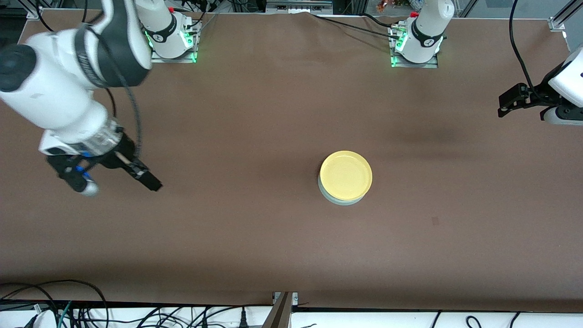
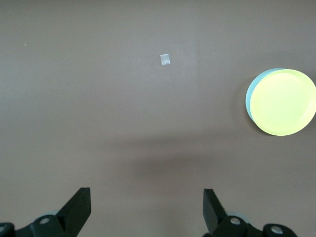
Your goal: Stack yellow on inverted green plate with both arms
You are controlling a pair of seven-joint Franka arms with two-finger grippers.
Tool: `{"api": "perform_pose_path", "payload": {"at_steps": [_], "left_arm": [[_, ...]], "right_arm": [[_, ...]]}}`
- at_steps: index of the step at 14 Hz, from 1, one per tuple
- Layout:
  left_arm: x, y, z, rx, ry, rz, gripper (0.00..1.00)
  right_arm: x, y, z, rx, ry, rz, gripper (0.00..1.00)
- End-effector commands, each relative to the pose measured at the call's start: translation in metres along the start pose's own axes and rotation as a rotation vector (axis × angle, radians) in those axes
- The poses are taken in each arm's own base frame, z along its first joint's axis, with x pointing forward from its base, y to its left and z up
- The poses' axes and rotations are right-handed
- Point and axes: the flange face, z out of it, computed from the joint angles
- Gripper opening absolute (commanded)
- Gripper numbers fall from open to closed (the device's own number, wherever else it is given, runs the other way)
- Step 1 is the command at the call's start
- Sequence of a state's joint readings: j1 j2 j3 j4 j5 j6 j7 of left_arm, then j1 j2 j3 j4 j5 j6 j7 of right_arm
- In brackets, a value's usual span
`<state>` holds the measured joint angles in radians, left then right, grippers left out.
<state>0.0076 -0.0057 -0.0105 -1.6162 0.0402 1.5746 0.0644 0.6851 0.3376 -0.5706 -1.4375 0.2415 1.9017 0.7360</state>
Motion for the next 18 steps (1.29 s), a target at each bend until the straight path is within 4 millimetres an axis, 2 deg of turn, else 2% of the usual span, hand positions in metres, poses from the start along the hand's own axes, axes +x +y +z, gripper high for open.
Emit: {"api": "perform_pose_path", "payload": {"at_steps": [1, 3, 6, 10, 12, 18], "left_arm": [[-0.003, -0.002, -0.006, -0.008, -0.002, -0.003, 1.0], [-0.003, 0.0, -0.007, -0.006, -0.001, -0.007, 1.0], [-0.003, 0.0, -0.006, -0.005, -0.002, -0.005, 1.0], [-0.003, 0.0, -0.007, -0.003, -0.001, -0.005, 1.0], [-0.003, 0.0, -0.006, -0.004, -0.005, -0.005, 1.0], [-0.004, 0.0, -0.006, -0.004, -0.005, -0.005, 1.0]], "right_arm": [[0.002, 0.059, -0.022, 0.026, -0.087, -0.124, 1.0], [0.005, 0.098, -0.037, 0.028, -0.155, -0.232, 1.0], [-0.01, 0.149, -0.056, -0.07, -0.113, -0.404, 1.0], [-0.025, 0.199, -0.074, -0.134, -0.134, -0.63, 1.0], [-0.028, 0.206, -0.078, -0.152, -0.186, -0.648, 1.0], [-0.027, 0.207, -0.082, -0.179, -0.187, -0.65, 1.0]]}}
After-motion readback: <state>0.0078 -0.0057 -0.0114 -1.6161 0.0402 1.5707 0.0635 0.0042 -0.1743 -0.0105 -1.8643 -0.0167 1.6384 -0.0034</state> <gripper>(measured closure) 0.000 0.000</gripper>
